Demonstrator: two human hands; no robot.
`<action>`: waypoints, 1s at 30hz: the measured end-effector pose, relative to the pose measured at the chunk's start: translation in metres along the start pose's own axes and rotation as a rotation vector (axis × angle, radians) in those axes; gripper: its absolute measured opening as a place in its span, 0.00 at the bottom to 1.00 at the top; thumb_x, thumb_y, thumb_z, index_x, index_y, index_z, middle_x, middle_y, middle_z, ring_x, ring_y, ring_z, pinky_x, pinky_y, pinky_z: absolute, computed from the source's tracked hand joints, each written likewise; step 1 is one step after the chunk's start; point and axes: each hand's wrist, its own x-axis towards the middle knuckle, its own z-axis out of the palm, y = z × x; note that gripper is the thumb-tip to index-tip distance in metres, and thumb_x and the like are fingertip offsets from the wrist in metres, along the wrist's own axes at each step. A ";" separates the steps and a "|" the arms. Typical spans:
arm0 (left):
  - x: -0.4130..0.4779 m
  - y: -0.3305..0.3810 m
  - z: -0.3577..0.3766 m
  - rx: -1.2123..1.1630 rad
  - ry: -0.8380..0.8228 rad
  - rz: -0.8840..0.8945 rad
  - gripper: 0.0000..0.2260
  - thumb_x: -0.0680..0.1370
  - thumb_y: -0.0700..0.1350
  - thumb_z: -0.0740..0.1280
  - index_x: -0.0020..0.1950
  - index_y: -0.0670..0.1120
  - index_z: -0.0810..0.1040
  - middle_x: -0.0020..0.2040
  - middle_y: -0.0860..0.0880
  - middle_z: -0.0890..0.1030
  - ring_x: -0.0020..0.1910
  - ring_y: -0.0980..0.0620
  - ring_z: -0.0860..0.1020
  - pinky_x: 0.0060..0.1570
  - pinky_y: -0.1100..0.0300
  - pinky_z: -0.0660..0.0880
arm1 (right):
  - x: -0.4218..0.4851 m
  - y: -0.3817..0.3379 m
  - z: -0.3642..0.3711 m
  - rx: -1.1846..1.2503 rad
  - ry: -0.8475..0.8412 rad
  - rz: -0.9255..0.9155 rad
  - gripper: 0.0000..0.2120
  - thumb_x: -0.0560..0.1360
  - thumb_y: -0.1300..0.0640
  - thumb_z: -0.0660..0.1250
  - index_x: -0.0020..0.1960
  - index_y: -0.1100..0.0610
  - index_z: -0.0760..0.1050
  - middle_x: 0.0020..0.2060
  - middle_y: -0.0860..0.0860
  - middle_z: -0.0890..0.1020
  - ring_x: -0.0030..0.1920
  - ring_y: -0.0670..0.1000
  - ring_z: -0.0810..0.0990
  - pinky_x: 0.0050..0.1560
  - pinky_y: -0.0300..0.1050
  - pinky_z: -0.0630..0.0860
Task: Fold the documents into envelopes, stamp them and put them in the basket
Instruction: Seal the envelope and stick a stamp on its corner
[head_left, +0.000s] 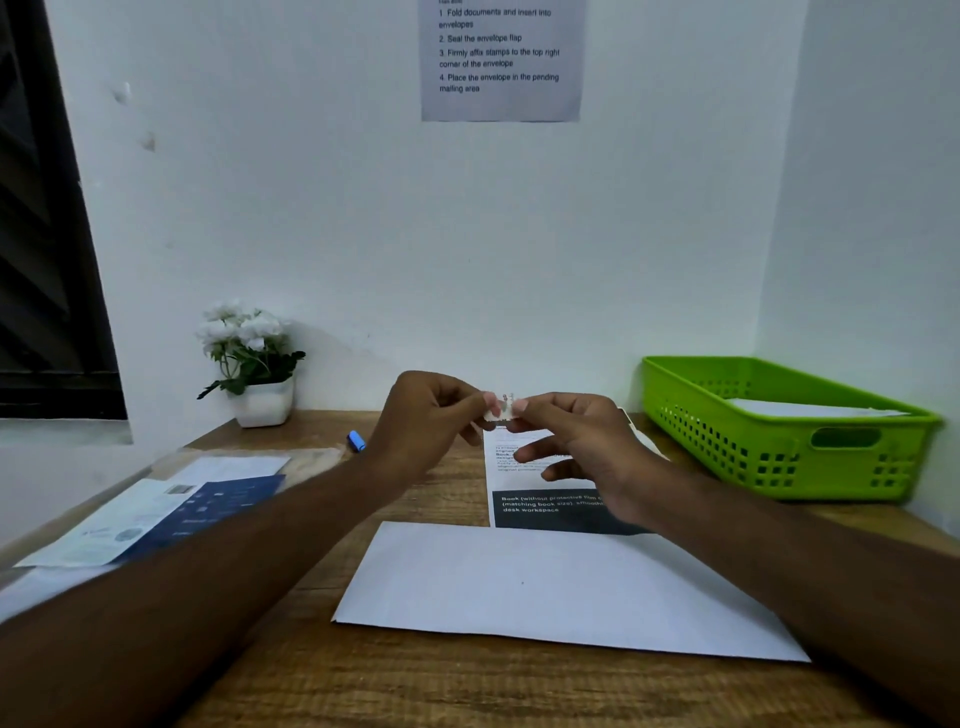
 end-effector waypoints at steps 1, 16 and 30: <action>0.000 0.000 -0.001 -0.007 0.012 -0.001 0.08 0.75 0.41 0.71 0.41 0.37 0.84 0.34 0.43 0.84 0.30 0.50 0.80 0.32 0.65 0.75 | 0.000 0.000 0.000 -0.006 0.001 0.000 0.08 0.75 0.52 0.71 0.48 0.57 0.82 0.43 0.50 0.87 0.35 0.47 0.83 0.32 0.39 0.73; 0.003 -0.001 -0.002 0.158 -0.026 0.158 0.05 0.76 0.41 0.70 0.44 0.41 0.85 0.34 0.51 0.84 0.29 0.55 0.81 0.33 0.69 0.73 | 0.003 0.004 0.000 -0.100 -0.024 -0.076 0.09 0.74 0.54 0.73 0.52 0.56 0.81 0.46 0.52 0.86 0.35 0.48 0.84 0.31 0.39 0.73; -0.006 -0.002 0.016 0.374 -0.217 0.074 0.09 0.71 0.50 0.75 0.48 0.49 0.82 0.37 0.56 0.82 0.35 0.60 0.77 0.40 0.62 0.72 | 0.021 -0.002 -0.037 -0.234 0.134 -0.112 0.06 0.70 0.56 0.76 0.45 0.56 0.83 0.32 0.47 0.85 0.31 0.46 0.83 0.29 0.37 0.72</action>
